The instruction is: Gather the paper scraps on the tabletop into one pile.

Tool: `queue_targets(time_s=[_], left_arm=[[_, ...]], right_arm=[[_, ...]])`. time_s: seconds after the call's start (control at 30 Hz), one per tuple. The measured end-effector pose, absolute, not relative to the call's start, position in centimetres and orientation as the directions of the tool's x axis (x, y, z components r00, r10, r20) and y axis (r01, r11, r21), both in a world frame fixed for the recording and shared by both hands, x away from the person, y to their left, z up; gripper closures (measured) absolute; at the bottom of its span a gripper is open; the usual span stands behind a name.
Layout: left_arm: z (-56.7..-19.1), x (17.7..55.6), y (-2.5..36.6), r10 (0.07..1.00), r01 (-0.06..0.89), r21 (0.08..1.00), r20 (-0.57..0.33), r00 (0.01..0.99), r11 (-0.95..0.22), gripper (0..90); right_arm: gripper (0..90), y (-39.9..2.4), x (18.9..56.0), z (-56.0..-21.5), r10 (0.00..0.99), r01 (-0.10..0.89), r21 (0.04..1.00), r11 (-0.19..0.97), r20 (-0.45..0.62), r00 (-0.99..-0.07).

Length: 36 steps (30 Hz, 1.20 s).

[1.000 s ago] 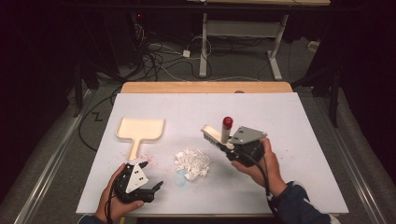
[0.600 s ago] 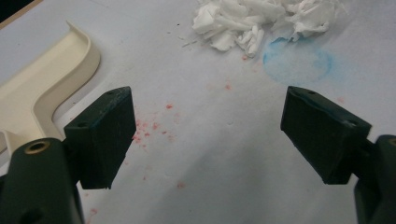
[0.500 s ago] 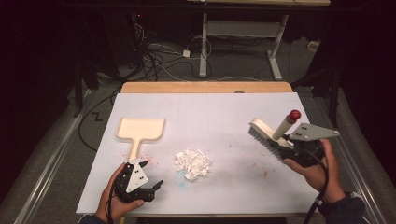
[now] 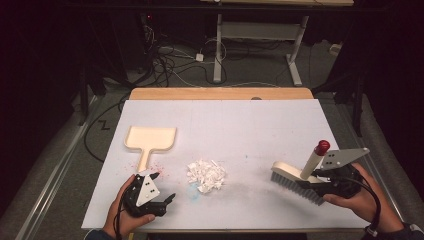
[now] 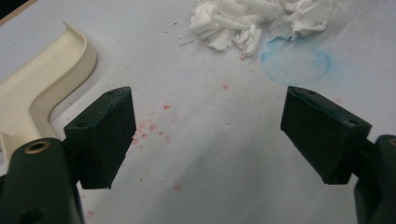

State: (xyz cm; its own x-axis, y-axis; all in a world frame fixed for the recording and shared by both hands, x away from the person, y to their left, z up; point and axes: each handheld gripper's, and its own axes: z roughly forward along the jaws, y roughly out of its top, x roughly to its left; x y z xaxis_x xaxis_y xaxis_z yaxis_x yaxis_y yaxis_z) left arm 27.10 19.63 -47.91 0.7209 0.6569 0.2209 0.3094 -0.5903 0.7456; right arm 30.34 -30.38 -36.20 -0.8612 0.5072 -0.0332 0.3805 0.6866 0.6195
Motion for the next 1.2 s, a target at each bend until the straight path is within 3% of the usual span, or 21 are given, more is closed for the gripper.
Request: queue_targets(time_s=[0.2,0.53,0.87,1.0,1.1,1.2], left_arm=[[-48.0,27.2,19.5,0.653,0.312,0.742,0.217,0.725,-0.593,17.2],[-48.0,27.2,19.5,0.652,0.312,0.746,0.211,0.728,-0.589,17.2],[-48.1,27.2,19.4,0.649,0.314,0.743,0.207,0.732,-0.591,17.3],[-48.2,27.2,19.4,0.645,0.313,0.741,0.208,0.735,-0.595,17.2],[-48.2,27.2,19.4,0.647,0.314,0.742,0.207,0.734,-0.593,17.2],[-48.2,27.2,19.4,0.644,0.313,0.740,0.208,0.736,-0.596,17.3]], right_arm=[[66.9,-29.6,32.6,-37.5,0.441,0.384,0.525,0.760,0.018,-0.897],[61.3,-28.9,36.9,-38.4,0.489,0.432,0.513,0.742,0.027,-0.872],[50.2,-28.5,39.8,-39.9,0.530,0.444,0.479,0.757,-0.052,-0.847],[44.3,-27.9,40.5,-40.3,0.532,0.426,0.442,0.789,-0.146,-0.834],[42.1,-27.6,40.9,-40.9,0.539,0.430,0.440,0.788,-0.157,-0.827],[38.9,-27.7,41.1,-40.9,0.587,0.449,0.440,0.778,-0.256,-0.768]])
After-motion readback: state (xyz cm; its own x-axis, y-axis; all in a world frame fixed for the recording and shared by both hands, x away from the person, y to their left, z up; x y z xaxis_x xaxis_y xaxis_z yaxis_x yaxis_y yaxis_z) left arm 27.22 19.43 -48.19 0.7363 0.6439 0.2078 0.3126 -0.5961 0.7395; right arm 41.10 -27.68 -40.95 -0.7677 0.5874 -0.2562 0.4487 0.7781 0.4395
